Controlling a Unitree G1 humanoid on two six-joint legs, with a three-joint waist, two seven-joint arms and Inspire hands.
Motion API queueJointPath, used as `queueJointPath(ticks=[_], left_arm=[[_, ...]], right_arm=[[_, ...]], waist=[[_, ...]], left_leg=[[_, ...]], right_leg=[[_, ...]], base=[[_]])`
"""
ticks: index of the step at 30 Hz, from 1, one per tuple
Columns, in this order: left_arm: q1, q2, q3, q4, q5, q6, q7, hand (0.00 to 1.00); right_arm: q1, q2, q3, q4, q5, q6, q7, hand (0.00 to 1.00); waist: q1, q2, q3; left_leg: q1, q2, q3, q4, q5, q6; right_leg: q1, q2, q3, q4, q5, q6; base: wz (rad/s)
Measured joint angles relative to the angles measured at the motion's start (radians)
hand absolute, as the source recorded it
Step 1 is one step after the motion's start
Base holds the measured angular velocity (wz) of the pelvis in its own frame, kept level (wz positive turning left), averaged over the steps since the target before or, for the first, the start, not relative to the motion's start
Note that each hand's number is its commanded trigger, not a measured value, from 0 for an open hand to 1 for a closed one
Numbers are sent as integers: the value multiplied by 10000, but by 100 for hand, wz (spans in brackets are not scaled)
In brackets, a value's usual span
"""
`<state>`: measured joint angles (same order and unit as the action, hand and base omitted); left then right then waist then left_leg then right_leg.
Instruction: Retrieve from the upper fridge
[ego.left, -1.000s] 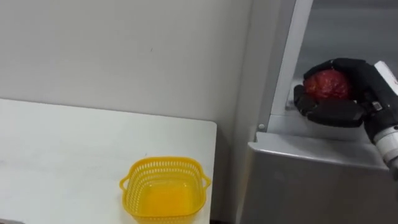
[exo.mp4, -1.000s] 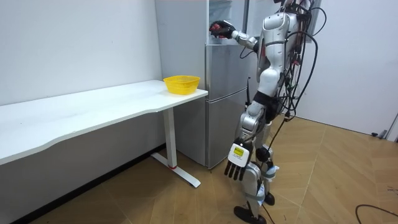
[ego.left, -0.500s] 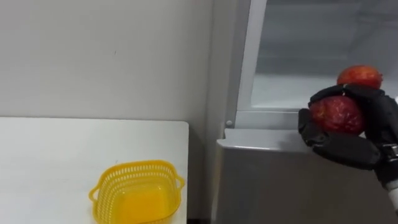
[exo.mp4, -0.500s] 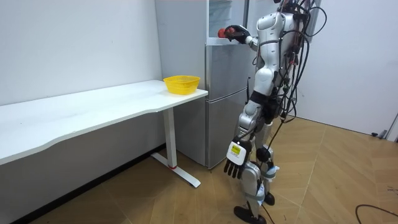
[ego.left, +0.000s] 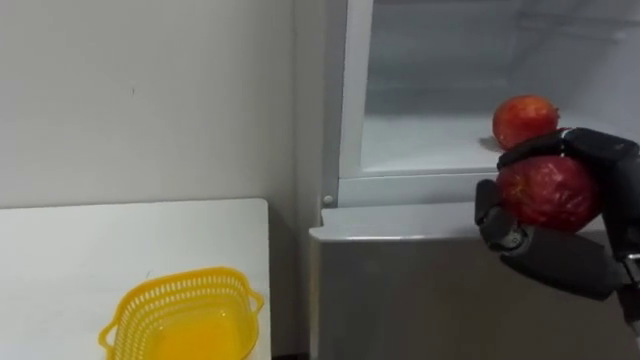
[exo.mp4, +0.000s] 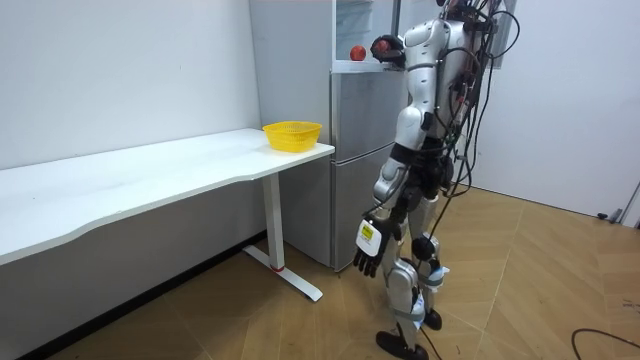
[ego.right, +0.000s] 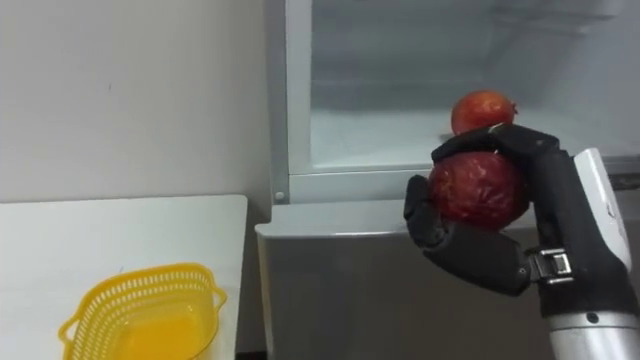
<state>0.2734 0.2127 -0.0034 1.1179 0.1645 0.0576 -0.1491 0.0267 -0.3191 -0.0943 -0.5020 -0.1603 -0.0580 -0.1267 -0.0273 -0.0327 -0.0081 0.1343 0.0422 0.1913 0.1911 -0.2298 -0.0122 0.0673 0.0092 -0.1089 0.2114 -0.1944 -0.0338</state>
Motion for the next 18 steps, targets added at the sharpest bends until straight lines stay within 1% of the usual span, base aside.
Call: queueJointPath(ticks=[4, 7, 9, 11, 12, 13, 15, 16, 17, 18], left_arm=[[-158, 43, -250, 16, 65, -32, -68, 0], [-148, 89, -343, 46, 64, -200, -175, 0], [-149, 116, -414, 158, 63, -233, -216, 0], [-222, 116, -421, 247, 193, -243, -227, 0], [-261, 116, -425, 266, 265, -243, -237, 0], [-324, 116, -468, 375, 283, -243, -299, 0], [-405, 103, -503, 465, 336, -241, -398, 0], [-442, 99, -515, 494, 378, -240, -423, 0], [-493, 102, -535, 493, 445, -241, -459, 0], [-511, 109, -564, 494, 449, -241, -472, 0]], right_arm=[[-1, -1, 71, -224, -37, -105, 35, 100], [-2, -11, 170, -342, -153, -326, 113, 100], [-2, -10, 349, -376, -339, -389, 157, 100], [-3, -9, 495, -380, -641, -448, 232, 100], [-3, -9, 537, -380, -777, -456, 237, 100], [-3, -10, 635, -380, -975, -478, 293, 100], [-2, -12, 824, -381, -1221, -542, 392, 100], [-3, -13, 917, -385, -1290, -560, 446, 100], [-8, -16, 1003, -434, -1431, -561, 482, 100], [-23, -20, 1074, -456, -1490, -562, 514, 100]], waist=[[40, -1, 14], [75, -28, 27], [61, -72, 45], [80, -172, 103], [83, -199, 116], [97, -239, 108], [169, -255, 106], [235, -267, 96], [324, -316, 63], [356, -304, 66]], left_leg=[[-4, -2, 31, -41, 0, 0], [-21, -4, 113, -42, 0, 0], [-43, -4, 112, -42, 0, 0], [-54, -1, 110, -45, 0, 0], [-57, 2, 110, -45, 0, 0], [-56, 6, 105, -44, 0, 0], [-51, 7, 106, -36, -1, 0], [-44, 7, 106, -33, 0, 0], [-47, 8, 106, -31, -1, 1], [-48, 9, 106, -33, -1, 0]], right_leg=[[-92, 2, 56, 91, -1, 1], [-158, 13, 185, 118, 1, 4], [-158, 8, 187, 114, -2, 10], [-173, -32, 178, 98, -4, 11], [-177, -27, 178, 96, -4, 11], [-179, -14, 178, 97, -2, 10], [-180, 25, 182, 93, 4, 9], [-181, 24, 183, 83, 7, 9], [-179, 26, 187, 74, 7, 9], [-175, 31, 187, 72, 10, 7]], base=[[-4], [-8], [0], [0], [3], [0], [0], [0], [0], [0]])
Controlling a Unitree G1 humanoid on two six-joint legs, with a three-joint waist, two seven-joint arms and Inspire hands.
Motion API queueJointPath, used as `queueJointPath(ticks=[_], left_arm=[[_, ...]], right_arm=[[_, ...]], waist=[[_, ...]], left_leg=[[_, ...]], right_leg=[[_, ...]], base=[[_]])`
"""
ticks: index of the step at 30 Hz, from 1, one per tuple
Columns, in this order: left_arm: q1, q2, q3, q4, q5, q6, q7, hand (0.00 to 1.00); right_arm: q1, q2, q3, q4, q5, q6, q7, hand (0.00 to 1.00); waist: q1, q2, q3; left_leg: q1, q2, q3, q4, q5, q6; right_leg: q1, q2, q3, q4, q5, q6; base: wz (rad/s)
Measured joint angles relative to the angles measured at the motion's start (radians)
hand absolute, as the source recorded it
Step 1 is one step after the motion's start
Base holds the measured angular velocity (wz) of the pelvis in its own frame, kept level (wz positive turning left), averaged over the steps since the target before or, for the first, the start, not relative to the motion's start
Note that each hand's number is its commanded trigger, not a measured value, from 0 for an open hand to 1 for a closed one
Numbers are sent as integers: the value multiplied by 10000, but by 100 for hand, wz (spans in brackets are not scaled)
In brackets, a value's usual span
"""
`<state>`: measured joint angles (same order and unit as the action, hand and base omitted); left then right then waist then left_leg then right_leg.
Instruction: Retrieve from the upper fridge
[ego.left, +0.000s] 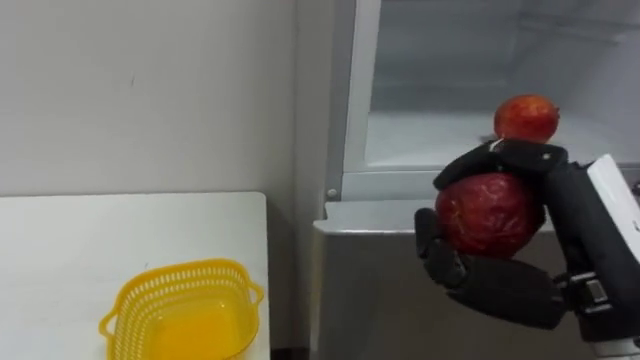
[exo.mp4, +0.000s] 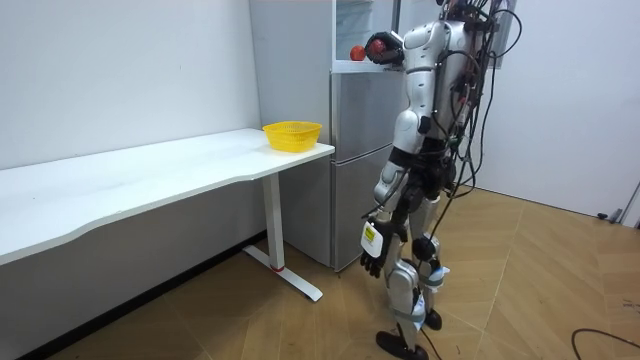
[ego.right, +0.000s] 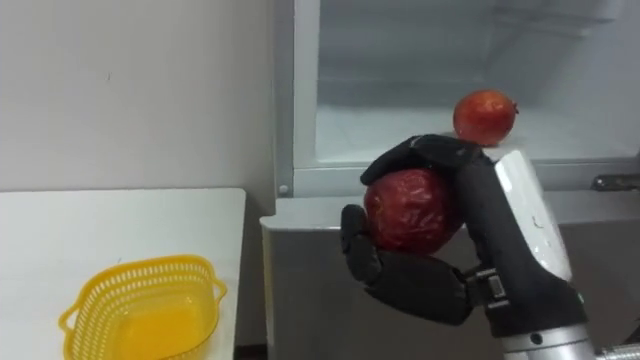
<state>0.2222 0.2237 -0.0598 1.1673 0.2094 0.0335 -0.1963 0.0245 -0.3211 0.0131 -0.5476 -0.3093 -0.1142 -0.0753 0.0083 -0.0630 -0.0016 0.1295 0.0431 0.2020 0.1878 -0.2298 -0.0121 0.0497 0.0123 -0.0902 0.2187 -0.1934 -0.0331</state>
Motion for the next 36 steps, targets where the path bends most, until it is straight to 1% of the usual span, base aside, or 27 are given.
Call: queueJointPath(ticks=[3, 6, 8, 11, 13, 15, 16, 17, 18, 19, 20, 21, 22, 23, 24, 26, 27, 28, 29, 30, 31, 32, 33, 34, 35, 36], left_arm=[[-42, 16, -46, 18, 114, -2, -32, 0], [-146, 32, -254, 4, 277, -7, -45, 0], [-183, 42, -402, -3, 277, -47, -121, 0], [-162, 35, -432, 3, 276, -176, -155, 0], [-147, 38, -425, 3, 278, -265, -173, 0], [-115, 49, -418, 2, 277, -329, -257, 0], [-124, 80, -411, -1, 275, -340, -356, 0], [-130, 115, -409, -8, 277, -348, -386, 0], [-126, 131, -403, -10, 277, -349, -384, 0], [-121, 166, -394, -11, 288, -349, -381, 0], [-131, 206, -387, -11, 310, -349, -379, 0], [-130, 219, -372, -13, 364, -349, -373, 0], [-79, 219, -337, 5, 474, -346, -359, 0], [-76, 221, -296, 2, 665, -338, -375, 0], [-71, 222, -232, 3, 679, -333, -385, 0], [-77, 247, -90, -27, 661, -321, -450, 0], [-72, 254, -56, -55, 662, -317, -471, 0], [-78, 272, 48, -101, 664, -316, -487, 0], [-113, 320, 119, -100, 679, -296, -488, 0], [-127, 336, 183, -100, 682, -269, -486, 0], [-171, 345, 400, -100, 690, -213, -486, 0], [-203, 346, 573, -98, 688, -181, -487, 0], [-212, 347, 595, -95, 687, -168, -486, 0], [-277, 343, 593, -95, 686, -163, -490, 0], [-342, 346, 583, -90, 660, -158, -492, 0], [-345, 350, 578, -95, 665, -146, -488, 0]], right_arm=[[-14, 1, 404, -72, -369, -62, 248, 100], [-198, -11, 627, -148, -542, -101, 460, 100], [-572, -12, 795, -150, -524, -162, 480, 100], [-980, -18, 954, -150, -595, -318, 573, 100], [-1045, -58, 963, -144, -604, -405, 571, 100], [-1052, -65, 1073, -140, -734, -406, 567, 100], [-1076, -83, 1180, -138, -949, -404, 564, 100], [-1148, -117, 1316, -118, -1102, -403, 576, 100], [-1190, -133, 1372, -109, -1146, -403, 596, 100], [-1279, -177, 1445, -97, -1185, -403, 646, 100], [-1352, -210, 1511, -81, -1276, -396, 648, 100], [-1414, -214, 1564, -50, -1347, -391, 652, 100], [-1656, -220, 1696, 121, -1375, -397, 677, 100], [-1845, -229, 1715, 331, -1561, -400, 678, 100], [-1949, -243, 1713, 485, -1661, -395, 678, 100], [-2472, -257, 1715, 1319, -1696, -368, 656, 100], [-2553, -258, 1715, 1499, -1701, -361, 653, 100], [-2632, -259, 1721, 1789, -1716, -342, 632, 100], [-2678, -265, 1730, 2070, -1729, -354, 627, 100], [-2759, -271, 1748, 2309, -1746, -372, 624, 100], [-2991, -301, 1778, 2878, -1921, -352, 610, 100], [-3183, -324, 1786, 3418, -2152, -255, 579, 100], [-3247, -327, 1787, 3619, -2207, -170, 553, 100], [-3301, -333, 1787, 3895, -2323, -32, 488, 100], [-3334, -350, 1810, 4093, -2395, 33, 389, 100], [-3441, -376, 1872, 4268, -2392, 23, 324, 100]], waist=[[216, -6, -15], [275, 7, -8], [287, 55, 23], [426, 70, 36], [572, 85, 50], [672, 37, 61], [701, -16, 58], [821, -56, 86], [852, -113, 76], [944, -168, 96], [1100, -264, 96], [1122, -302, 99], [1247, -375, 114], [1287, -478, 107], [1302, -523, 100], [1451, -672, 150], [1509, -708, 150], [1698, -789, 135], [1783, -904, 141], [1857, -951, 137], [1916, -1061, 131], [1972, -1151, 134], [2008, -1184, 132], [2119, -1222, 145], [2197, -1268, 141], [2206, -1286, 153]], left_leg=[[-13, 6, -26, -3, 0, 0], [-145, 1, -169, 10, 0, 0], [-169, 1, -246, 12, 0, 0], [-184, 1, -393, 12, 0, 0], [-166, 0, -408, 16, 1, 0], [-193, -18, -567, 35, 0, 0], [-232, -43, -697, 42, 1, 0], [-268, -53, -738, 71, 1, 0], [-296, -56, -747, 98, 1, 0], [-314, -69, -812, 126, 2, -1], [-315, -73, -883, 164, 2, -1], [-318, -75, -925, 175, 2, -1], [-337, -85, -1003, 184, 3, -2], [-347, -120, -1152, 202, 4, 0], [-355, -144, -1255, 208, 5, 2], [-367, -200, -1504, 253, 7, 8], [-382, -211, -1541, 253, 7, 8], [-465, -228, -1629, 257, 7, 9], [-566, -248, -1787, 311, 7, 10], [-611, -249, -1841, 365, 8, 10], [-694, -249, -1942, 472, 8, 10], [-799, -257, -2072, 529, 8, 9], [-849, -260, -2123, 540, 8, 9], [-913, -275, -2214, 558, 8, 9], [-1026, -292, -2328, 655, 8, 9], [-1078, -297, -2342, 697, 8, 9]], right_leg=[[23, 14, -5, 4, 14, -8], [24, -16, -259, 6, 23, -10], [39, -38, -392, 2, 29, -15], [63, -50, -505, 3, 31, -19], [94, -59, -552, 2, 31, -19], [187, -101, -730, -5, 27, -15], [211, -124, -835, -14, 12, -10], [209, -134, -882, -17, -5, -15], [206, -139, -904, -14, -14, -18], [209, -140, -938, -4, -31, -19], [217, -148, -1005, -5, -41, -23], [227, -151, -1041, -10, -43, -25], [321, -163, -1128, -23, -52, -26], [395, -255, -1317, -70, -70, -18], [419, -278, -1380, -96, -79, -7], [531, -281, -1624, -154, -112, 30], [532, -283, -1647, -153, -122, 40], [549, -299, -1769, -162, -126, 46], [547, -321, -1926, -169, -129, 49], [534, -328, -2001, -159, -128, 48], [498, -341, -2138, -140, -128, 48], [479, -339, -2233, -142, -127, 48], [464, -341, -2305, -143, -127, 49], [451, -356, -2423, -145, -127, 49], [400, -366, -2454, -140, -127, 49], [390, -378, -2488, -139, -127, 49]], base=[[1], [17], [12], [11], [8], [20], [25], [23], [16], [16], [18], [17], [25], [31], [40], [35], [24], [27], [30], [32], [30], [30], [30], [24], [21], [17]])
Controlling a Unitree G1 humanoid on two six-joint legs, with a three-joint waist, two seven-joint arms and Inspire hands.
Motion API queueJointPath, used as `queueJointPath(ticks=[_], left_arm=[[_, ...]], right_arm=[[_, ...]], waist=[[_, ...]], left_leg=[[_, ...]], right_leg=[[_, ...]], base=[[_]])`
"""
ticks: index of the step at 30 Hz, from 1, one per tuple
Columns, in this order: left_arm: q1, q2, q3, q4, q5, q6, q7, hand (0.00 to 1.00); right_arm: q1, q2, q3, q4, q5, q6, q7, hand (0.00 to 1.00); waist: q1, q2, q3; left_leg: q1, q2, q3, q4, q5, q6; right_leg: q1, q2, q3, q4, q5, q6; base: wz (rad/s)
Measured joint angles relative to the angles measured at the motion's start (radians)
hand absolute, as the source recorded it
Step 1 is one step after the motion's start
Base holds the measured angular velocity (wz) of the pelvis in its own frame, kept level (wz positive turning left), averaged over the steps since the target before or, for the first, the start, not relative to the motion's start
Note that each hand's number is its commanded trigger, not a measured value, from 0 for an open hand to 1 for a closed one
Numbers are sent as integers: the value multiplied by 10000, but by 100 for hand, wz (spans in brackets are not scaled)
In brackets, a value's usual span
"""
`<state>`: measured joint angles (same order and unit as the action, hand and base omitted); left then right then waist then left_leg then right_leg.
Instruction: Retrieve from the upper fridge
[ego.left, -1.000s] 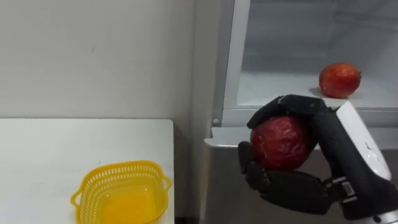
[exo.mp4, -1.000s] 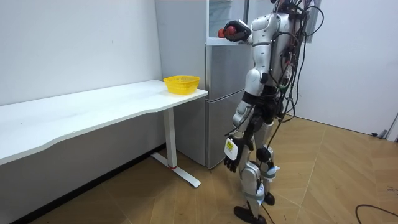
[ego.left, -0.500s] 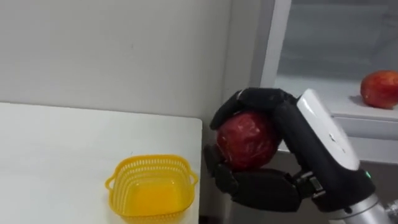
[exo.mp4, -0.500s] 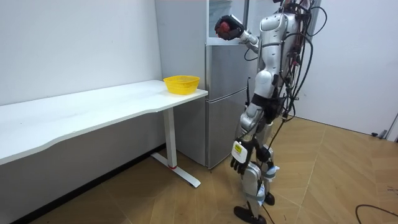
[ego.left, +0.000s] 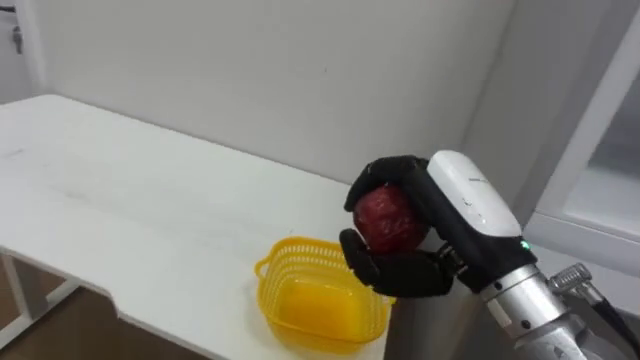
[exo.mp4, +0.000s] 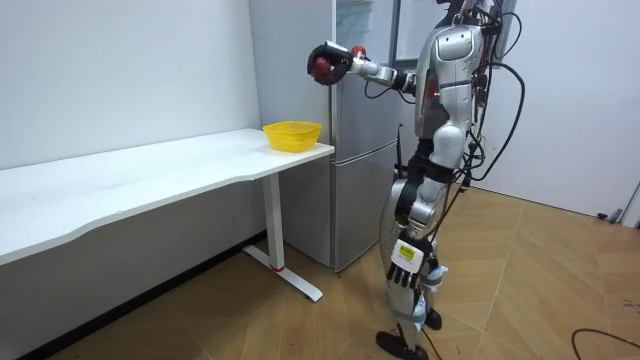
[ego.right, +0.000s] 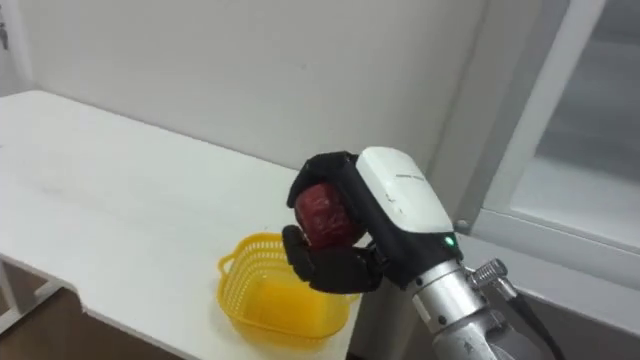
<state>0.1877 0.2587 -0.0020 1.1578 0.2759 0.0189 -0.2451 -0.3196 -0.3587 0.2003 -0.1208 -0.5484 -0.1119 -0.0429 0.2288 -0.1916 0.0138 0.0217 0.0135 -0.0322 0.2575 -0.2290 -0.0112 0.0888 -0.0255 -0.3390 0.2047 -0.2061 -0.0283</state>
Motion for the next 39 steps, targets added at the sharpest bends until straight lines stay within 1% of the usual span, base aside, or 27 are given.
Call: queueJointPath(ticks=[2, 3, 4, 6, 7, 9, 11, 12, 14, 17, 18, 19, 20, 23, 26, 28, 29, 30, 32, 36, 39], left_arm=[[-48, 52, 5, 10, 19, 99, -2, 0], [-82, 76, 6, 16, 20, 106, -2, 0], [-121, 110, 6, 13, 22, 151, -4, 0], [-129, 154, 3, 6, 24, 222, -21, 0], [-128, 172, -1, 5, 23, 261, -28, 0], [-87, 201, -10, 8, 26, 335, -32, 0], [-72, 211, -29, 10, 25, 468, -32, 0], [-52, 224, -29, 14, 25, 475, -29, 0], [-14, 303, -39, 17, 23, 510, -18, 0], [-16, 328, -40, 15, 21, 643, -5, 0], [-26, 332, -41, 15, 21, 647, -3, 0], [-54, 340, -64, 17, 21, 669, -1, 0], [-87, 345, -123, 17, 17, 674, -1, 0], [-202, 353, -145, 18, 5, 658, -3, 0], [-294, 372, -148, 16, 6, 624, 6, 0], [-323, 383, -217, 17, 9, 628, 31, 0], [-349, 389, -217, 15, 6, 628, 106, 0], [-365, 387, -218, 11, 6, 628, 161, 0], [-462, 388, -215, -17, 6, 626, 195, 0], [-531, 393, -219, -29, 11, 636, 199, 0], [-625, 407, -219, -41, 15, 660, 203, 0]], right_arm=[[-595, -135, 173, 903, 4, 39, -101, 100], [-700, -173, 177, 1120, 2, 46, -116, 100], [-892, -207, 181, 1575, 2, 61, -130, 100], [-958, -240, 182, 2031, 2, 208, -152, 100], [-979, -269, 181, 2312, 5, 232, -174, 100], [-1188, -284, 283, 2987, 6, 275, -196, 100], [-1369, -384, 503, 3511, -6, 388, -209, 100], [-1429, -429, 605, 3650, -22, 433, -211, 100], [-1728, -561, 1001, 4210, -70, 510, -211, 100], [-1743, -654, 1088, 4625, -19, 557, -211, 100], [-1778, -697, 1152, 4696, -16, 594, -211, 100], [-1954, -787, 1368, 4942, -15, 622, -212, 100], [-2163, -792, 1506, 5274, -14, 614, -225, 100], [-2520, -813, 1777, 6055, -13, 608, -316, 100], [-2757, -816, 1870, 6421, -17, 594, -333, 100], [-2910, -858, 2077, 6673, -19, 582, -362, 100], [-2910, -888, 2143, 6738, -20, 577, -362, 100], [-2910, -889, 2145, 6770, -21, 574, -362, 100], [-2942, -903, 2146, 6887, -21, 577, -361, 100], [-2973, -903, 2159, 6962, -13, 627, -345, 100], [-2973, -903, 2163, 6960, 5, 729, -301, 100]], waist=[[14, -117, 79], [15, -121, 92], [62, -156, 97], [190, -198, 83], [256, -244, 53], [411, -348, 13], [532, -397, 2], [578, -433, 1], [721, -557, 74], [791, -695, 61], [801, -718, 70], [816, -736, 97], [856, -761, 125], [1034, -759, 136], [1089, -764, 138], [1083, -727, 168], [1090, -686, 200], [1093, -667, 214], [1115, -671, 205], [1192, -640, 218], [1324, -640, 214]], left_leg=[[-219, -28, -200, 157, 0, -1], [-287, -39, -279, 172, -1, -2], [-339, -50, -332, 179, -1, -2], [-407, -74, -458, 192, -3, -6], [-490, -98, -571, 186, -5, -6], [-618, -107, -575, 186, -3, -6], [-628, -112, -590, 182, -3, -5], [-633, -114, -602, 174, -1, -6], [-662, -111, -652, 168, 10, -22], [-780, -141, -881, 202, 18, -32], [-800, -152, -934, 220, 21, -34], [-816, -162, -1007, 283, 25, -40], [-828, -169, -1072, 356, 31, -47], [-888, -181, -1093, 469, 31, -48], [-1027, -201, -1100, 492, 33, -46], [-1035, -221, -1091, 508, 36, -40], [-1047, -230, -1094, 509, 38, -36], [-1058, -233, -1094, 512, 37, -36], [-1164, -242, -1090, 467, 39, -33], [-1198, -249, -1080, 471, 57, -22], [-1213, -246, -1085, 456, 58, -22]], right_leg=[[-43, -40, -217, -8, 0, 0], [-72, -40, -235, -15, 0, 0], [-94, -51, -360, -11, 0, 0], [-94, -55, -483, -3, 0, 0], [-138, -66, -531, 1, 0, 1], [-216, -74, -576, 18, 0, 0], [-215, -74, -605, 20, 0, 0], [-215, -73, -621, 21, 0, 1], [-213, -73, -689, 11, -1, 1], [-217, -89, -828, 4, -1, 1], [-219, -91, -844, 4, -1, 1], [-229, -92, -852, 3, -1, 1], [-235, -89, -847, 2, -1, 1], [-252, -94, -857, -8, 0, 1], [-385, -114, -853, -1, 0, 1], [-388, -133, -851, 0, 0, 1], [-392, -141, -855, 3, 0, 1], [-399, -144, -857, 3, -1, 1], [-507, -151, -852, 28, 0, 0], [-550, -160, -861, 34, 1, -2], [-563, -139, -816, 24, 1, -2]], base=[[25], [27], [20], [18], [15], [9], [4], [5], [8], [24], [24], [15], [9], [0], [-1], [-2], [0], [0], [0], [-1], [1]])
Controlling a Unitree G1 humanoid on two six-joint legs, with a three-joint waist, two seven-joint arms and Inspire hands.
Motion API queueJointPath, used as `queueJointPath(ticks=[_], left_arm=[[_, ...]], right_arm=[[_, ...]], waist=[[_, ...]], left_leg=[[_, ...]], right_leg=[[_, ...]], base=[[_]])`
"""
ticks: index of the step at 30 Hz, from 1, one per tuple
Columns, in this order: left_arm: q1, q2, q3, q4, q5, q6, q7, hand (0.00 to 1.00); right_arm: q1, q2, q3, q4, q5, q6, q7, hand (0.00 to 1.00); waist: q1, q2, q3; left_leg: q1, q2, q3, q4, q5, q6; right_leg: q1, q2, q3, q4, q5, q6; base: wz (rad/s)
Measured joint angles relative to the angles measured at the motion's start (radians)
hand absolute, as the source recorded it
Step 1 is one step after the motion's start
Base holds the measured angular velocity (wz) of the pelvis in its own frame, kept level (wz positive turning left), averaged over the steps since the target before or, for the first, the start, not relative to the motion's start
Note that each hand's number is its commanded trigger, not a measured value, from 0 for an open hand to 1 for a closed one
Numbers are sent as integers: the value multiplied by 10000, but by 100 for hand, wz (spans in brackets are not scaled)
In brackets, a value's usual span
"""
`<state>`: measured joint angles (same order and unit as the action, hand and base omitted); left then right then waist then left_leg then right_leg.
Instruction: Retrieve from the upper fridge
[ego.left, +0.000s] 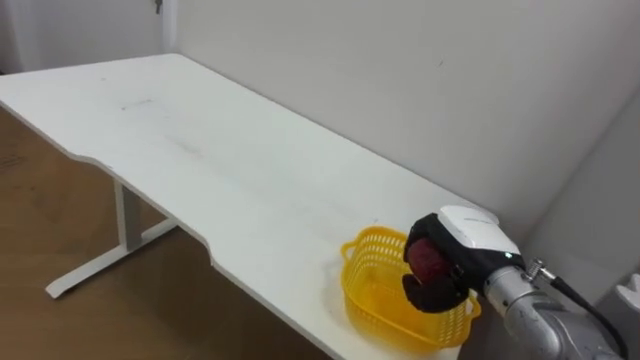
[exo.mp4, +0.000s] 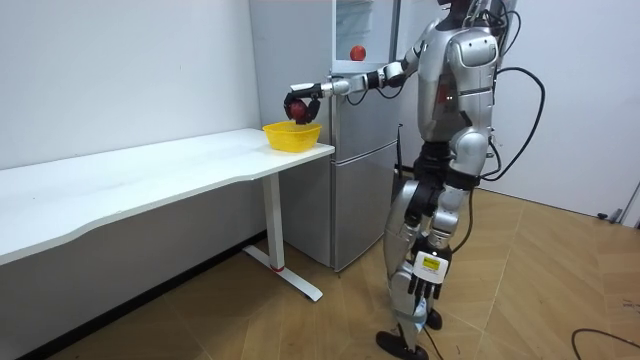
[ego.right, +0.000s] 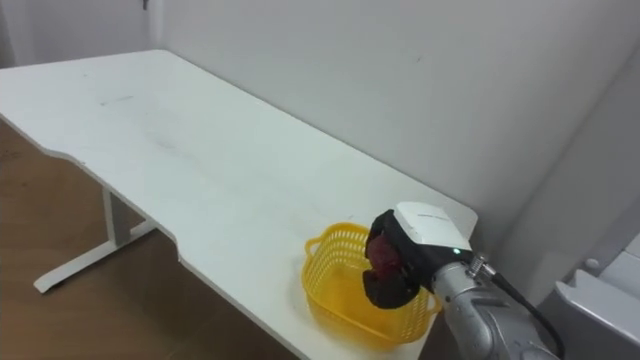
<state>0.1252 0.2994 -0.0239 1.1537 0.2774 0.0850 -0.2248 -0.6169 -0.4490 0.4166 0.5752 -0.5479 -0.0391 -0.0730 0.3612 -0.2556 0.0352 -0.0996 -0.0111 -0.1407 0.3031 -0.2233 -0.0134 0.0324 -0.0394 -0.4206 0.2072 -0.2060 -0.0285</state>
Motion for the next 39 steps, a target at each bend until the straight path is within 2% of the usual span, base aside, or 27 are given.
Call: queueJointPath(ticks=[4, 5, 6, 7, 18, 27, 31, 39], left_arm=[[-64, 17, -207, -52, 1, -1, 5, 0], [-61, 19, -274, -56, 4, 0, -2, 0], [-62, 20, -311, -64, 5, 0, -5, 0], [-64, 20, -365, -87, 6, -4, -14, 0], [-77, 23, -379, -147, -10, -26, -17, 0], [-194, 54, -439, -148, -11, -32, 58, 0], [-244, 56, -541, -166, -13, -58, 154, 0], [-241, 63, -581, -171, -4, -85, 177, 0]], right_arm=[[-6, 0, 214, 29, 21, 24, 13, 100], [-6, 1, 355, 29, 22, 47, 44, 64], [-5, 1, 390, 29, 22, 46, 96, 25], [-5, 1, 430, 29, 22, 50, 164, 0], [-36, -1, 427, 414, 15, 65, 252, 0], [-124, -8, 426, 413, 20, 50, 250, 0], [-132, -8, 425, 412, 20, 49, 246, 0], [-132, -8, 425, 406, 21, 49, 245, 0]], waist=[[28, 9, -1], [28, 10, 0], [25, 15, 4], [20, 27, 13], [1, 66, 37], [3, 77, 22], [-3, 49, -13], [-5, 47, -14]], left_leg=[[-18, -4, -1, 65, 9, 3], [-21, -4, -3, 64, 9, 3], [-23, -4, -4, 63, 9, 3], [-28, -4, -5, 59, 9, 3], [-47, -4, -5, 19, 8, 3], [-208, -7, 3, 59, 21, 2], [-319, 0, 11, 91, 29, -4], [-320, -7, 11, 88, 30, -2]], right_leg=[[13, 45, -26, -34, 1, 0], [13, 46, -24, -35, 1, 0], [12, 45, -24, -35, 1, 0], [6, 46, -24, -37, 1, 0], [0, 49, -42, -35, 1, 0], [-164, 40, -43, -15, 5, -6], [-288, -6, -31, -7, 6, -7], [-292, -19, -39, -11, 7, -6]], base=[[3], [0], [0], [0], [0], [0], [0], [0]])
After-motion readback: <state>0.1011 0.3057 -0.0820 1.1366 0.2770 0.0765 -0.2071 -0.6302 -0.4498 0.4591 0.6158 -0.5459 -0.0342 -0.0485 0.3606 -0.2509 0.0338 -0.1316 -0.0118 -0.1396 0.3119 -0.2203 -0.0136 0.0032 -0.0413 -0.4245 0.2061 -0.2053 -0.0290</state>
